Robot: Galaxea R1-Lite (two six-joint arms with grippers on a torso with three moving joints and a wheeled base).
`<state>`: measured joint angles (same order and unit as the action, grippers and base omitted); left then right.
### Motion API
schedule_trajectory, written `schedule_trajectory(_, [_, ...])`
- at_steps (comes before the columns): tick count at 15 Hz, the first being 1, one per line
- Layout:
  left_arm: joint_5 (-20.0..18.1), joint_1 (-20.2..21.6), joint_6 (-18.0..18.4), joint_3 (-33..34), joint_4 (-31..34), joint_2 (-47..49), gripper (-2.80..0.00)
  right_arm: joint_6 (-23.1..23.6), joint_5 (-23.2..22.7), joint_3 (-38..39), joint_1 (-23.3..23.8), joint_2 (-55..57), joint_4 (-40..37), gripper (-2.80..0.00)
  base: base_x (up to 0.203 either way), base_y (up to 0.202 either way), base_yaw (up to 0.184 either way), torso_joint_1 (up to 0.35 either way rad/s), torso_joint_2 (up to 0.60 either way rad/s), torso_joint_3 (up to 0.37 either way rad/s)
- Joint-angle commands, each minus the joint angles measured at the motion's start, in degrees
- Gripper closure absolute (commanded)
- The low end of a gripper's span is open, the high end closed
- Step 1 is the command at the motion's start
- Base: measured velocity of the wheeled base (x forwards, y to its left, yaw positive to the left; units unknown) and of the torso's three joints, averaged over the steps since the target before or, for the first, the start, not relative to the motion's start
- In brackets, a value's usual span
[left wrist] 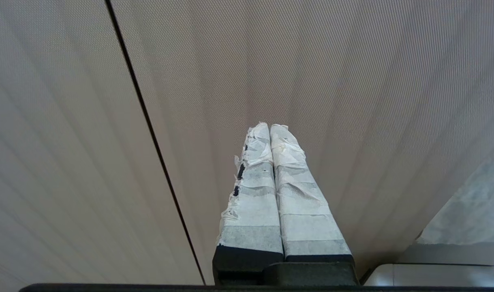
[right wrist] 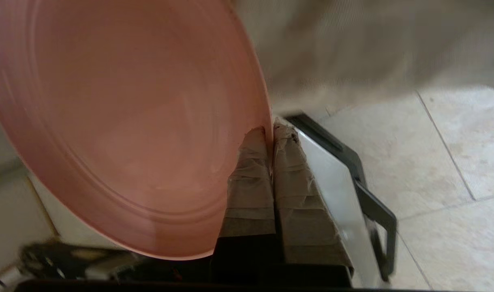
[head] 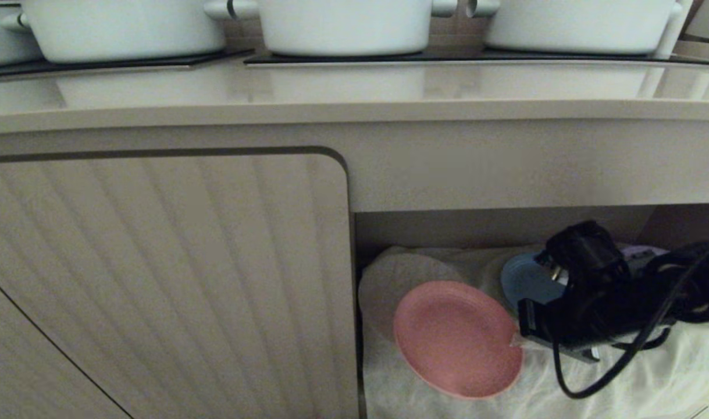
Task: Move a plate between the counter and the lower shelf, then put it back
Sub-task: Put the plate in the cupboard
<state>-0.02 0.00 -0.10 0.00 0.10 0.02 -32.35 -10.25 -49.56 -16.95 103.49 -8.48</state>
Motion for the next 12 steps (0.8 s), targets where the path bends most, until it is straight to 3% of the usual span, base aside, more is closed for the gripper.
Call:
schedule_trajectory(1, [0.0, 0.0, 0.0, 0.0, 0.0, 0.0, 0.00, -0.6, -0.1, -2.6, 0.3, 3.4, -0.1, 0.00, 0.000, 0.000, 0.000, 0.000, 0.00, 0.000])
schedule_trajectory(12, [0.0, 0.0, 0.0, 0.0, 0.0, 0.0, 0.00, -1.4, 0.0, -19.2, 0.8, 17.4, 0.0, 0.00, 0.000, 0.000, 0.000, 0.000, 0.00, 0.000])
